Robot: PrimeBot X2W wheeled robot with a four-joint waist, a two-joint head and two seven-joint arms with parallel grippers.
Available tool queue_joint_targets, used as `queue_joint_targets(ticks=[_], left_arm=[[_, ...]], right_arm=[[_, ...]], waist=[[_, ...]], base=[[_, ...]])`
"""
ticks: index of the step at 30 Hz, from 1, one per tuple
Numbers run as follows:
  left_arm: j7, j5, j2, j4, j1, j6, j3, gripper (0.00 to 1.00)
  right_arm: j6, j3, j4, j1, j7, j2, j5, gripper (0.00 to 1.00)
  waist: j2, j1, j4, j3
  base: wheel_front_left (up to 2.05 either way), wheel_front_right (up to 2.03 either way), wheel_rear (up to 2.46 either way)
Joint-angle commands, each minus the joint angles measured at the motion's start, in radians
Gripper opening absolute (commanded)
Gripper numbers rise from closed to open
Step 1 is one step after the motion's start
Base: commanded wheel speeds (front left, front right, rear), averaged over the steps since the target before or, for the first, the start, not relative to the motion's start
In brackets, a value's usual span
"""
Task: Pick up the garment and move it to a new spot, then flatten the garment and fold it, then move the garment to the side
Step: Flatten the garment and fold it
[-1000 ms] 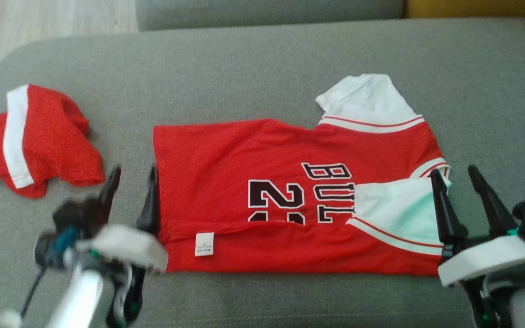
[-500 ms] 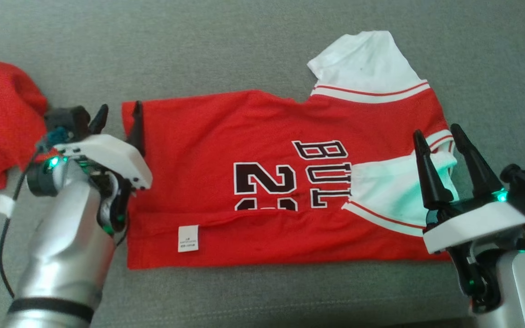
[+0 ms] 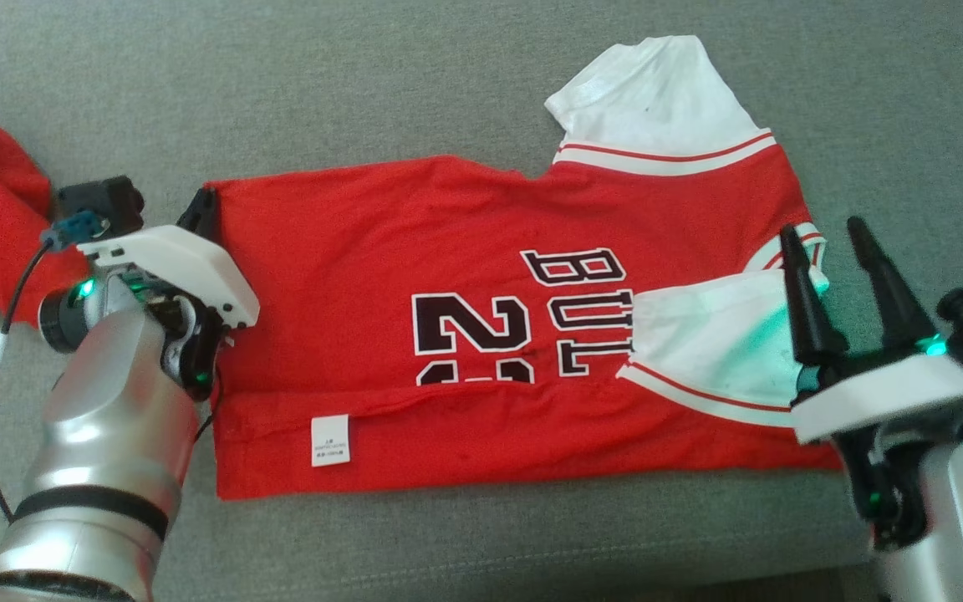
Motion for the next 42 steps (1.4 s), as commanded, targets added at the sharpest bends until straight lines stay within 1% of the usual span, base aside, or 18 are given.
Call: queue_joint_targets(ticks=[1, 5, 10, 17, 21, 25, 29, 33, 37, 38, 40, 42], left_arm=[[-0.01, 0.002, 0.028, -0.009, -0.033, -0.006, 0.014, 0.0], [-0.046, 0.012, 0.017, 0.017, -0.068, -0.012, 0.002, 0.0], [-0.077, 0.023, -0.012, 0.027, -0.11, -0.022, -0.016, 0.0], [-0.098, 0.034, -0.054, 0.025, -0.152, -0.036, -0.043, 0.0], [-0.103, 0.037, -0.073, 0.012, -0.164, -0.043, -0.057, 0.0], [-0.105, 0.039, -0.086, -0.01, -0.161, -0.048, -0.069, 0.0], [-0.105, 0.044, -0.093, -0.044, -0.16, -0.049, -0.075, 0.0], [-0.106, 0.047, -0.097, -0.071, -0.156, -0.049, -0.082, 0.0], [-0.106, 0.046, -0.1, -0.087, -0.151, -0.05, -0.088, 0.0], [-0.106, 0.046, -0.1, -0.089, -0.15, -0.05, -0.089, 0.0], [-0.106, 0.043, -0.101, -0.093, -0.147, -0.05, -0.091, 0.0], [-0.106, 0.04, -0.101, -0.095, -0.143, -0.05, -0.092, 0.0]], right_arm=[[-0.001, 0.013, -0.027, -0.041, -0.008, -0.019, 0.002, 1.0], [-0.001, -0.016, 0.041, -0.121, -0.015, -0.04, 0.015, 1.0], [-0.001, -0.026, 0.194, -0.27, -0.022, -0.085, 0.03, 1.0], [-0.001, 0.041, 0.47, -0.514, -0.002, -0.146, 0.07, 1.0], [-0.001, 0.084, 0.639, -0.634, 0.0, -0.179, 0.064, 1.0], [-0.001, 0.126, 0.793, -0.715, 0.0, -0.188, 0.073, 1.0], [-0.001, 0.166, 0.922, -0.784, 0.017, -0.191, 0.09, 1.0], [-0.001, 0.199, 1.02, -0.833, 0.035, -0.188, 0.114, 1.0], [-0.001, 0.241, 1.077, -0.859, 0.056, -0.179, 0.146, 1.0], [-0.001, 0.25, 1.085, -0.862, 0.059, -0.177, 0.159, 0.58], [-0.001, 0.269, 1.094, -0.867, 0.054, -0.18, 0.181, 0.0], [-0.001, 0.292, 1.091, -0.865, 0.045, -0.179, 0.206, 0.0]], waist=[[0.0, -0.0001, 0.002, 0.002], [0.0, -0.0001, 0.014, 0.016], [0.0, -0.0001, 0.054, 0.035], [0.0, -0.0001, 0.115, 0.062], [0.0, -0.0001, 0.151, 0.072], [0.0, -0.0001, 0.176, 0.072], [0.0, -0.0001, 0.194, 0.083], [0.0, -0.0001, 0.204, 0.092], [0.0, -0.0001, 0.21, 0.096], [0.0, -0.0001, 0.21, 0.096], [0.0, -0.0001, 0.212, 0.096], [0.0, -0.0001, 0.211, 0.095]], base=[[0.0, 0.0, 0.0], [0.0, 0.0, 0.0], [0.0, 0.0, 0.0], [0.0, 0.0, 0.0], [0.0, 0.0, 0.0], [0.0, 0.0, 0.0], [0.0, 0.0, 0.0], [0.0, 0.0, 0.0], [0.0, 0.0, 0.0], [0.0, 0.0, 0.0], [0.0, 0.0, 0.0], [0.0, 0.0, 0.0]])
